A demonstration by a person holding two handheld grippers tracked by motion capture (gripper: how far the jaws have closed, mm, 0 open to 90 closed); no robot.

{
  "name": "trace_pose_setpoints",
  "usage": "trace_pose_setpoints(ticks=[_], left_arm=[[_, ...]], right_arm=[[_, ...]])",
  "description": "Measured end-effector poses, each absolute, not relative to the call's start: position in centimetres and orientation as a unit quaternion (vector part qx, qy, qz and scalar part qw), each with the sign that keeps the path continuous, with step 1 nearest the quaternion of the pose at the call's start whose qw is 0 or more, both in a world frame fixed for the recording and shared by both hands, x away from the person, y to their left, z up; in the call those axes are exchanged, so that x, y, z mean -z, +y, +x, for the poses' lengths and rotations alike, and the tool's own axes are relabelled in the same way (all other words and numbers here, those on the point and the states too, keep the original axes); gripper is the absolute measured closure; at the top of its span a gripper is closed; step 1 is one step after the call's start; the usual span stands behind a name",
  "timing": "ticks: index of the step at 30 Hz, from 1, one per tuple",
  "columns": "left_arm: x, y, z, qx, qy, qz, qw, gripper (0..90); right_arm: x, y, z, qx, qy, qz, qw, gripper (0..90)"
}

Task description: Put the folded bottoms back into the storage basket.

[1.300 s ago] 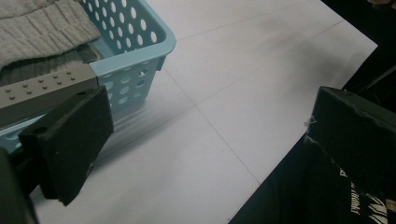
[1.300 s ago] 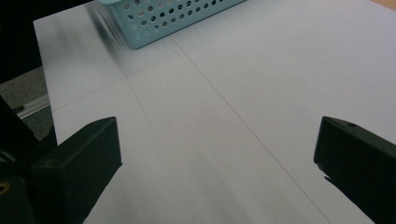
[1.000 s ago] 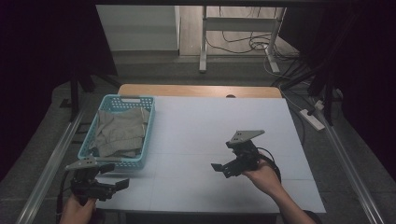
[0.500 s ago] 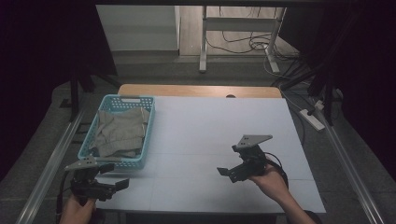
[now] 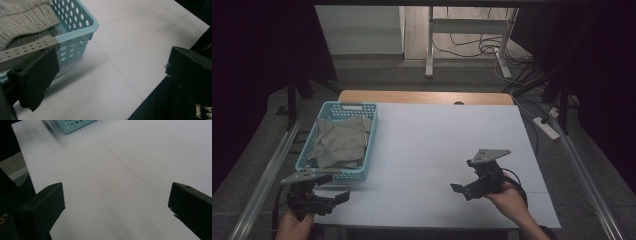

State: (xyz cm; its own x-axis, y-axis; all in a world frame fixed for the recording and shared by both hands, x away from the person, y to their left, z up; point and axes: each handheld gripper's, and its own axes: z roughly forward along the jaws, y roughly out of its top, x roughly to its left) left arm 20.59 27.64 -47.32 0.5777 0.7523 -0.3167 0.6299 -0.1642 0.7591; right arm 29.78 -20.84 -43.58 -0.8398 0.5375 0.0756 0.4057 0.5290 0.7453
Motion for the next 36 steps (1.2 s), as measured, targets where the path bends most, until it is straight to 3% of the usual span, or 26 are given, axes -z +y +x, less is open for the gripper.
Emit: trace_pose_setpoints(ticks=[36], left_arm=[[47.4,27.9,20.7,-0.064,0.462,0.758,0.457,0.8]], right_arm=[[43.9,-25.4,27.8,-0.405,0.849,0.325,0.101,1.0]])
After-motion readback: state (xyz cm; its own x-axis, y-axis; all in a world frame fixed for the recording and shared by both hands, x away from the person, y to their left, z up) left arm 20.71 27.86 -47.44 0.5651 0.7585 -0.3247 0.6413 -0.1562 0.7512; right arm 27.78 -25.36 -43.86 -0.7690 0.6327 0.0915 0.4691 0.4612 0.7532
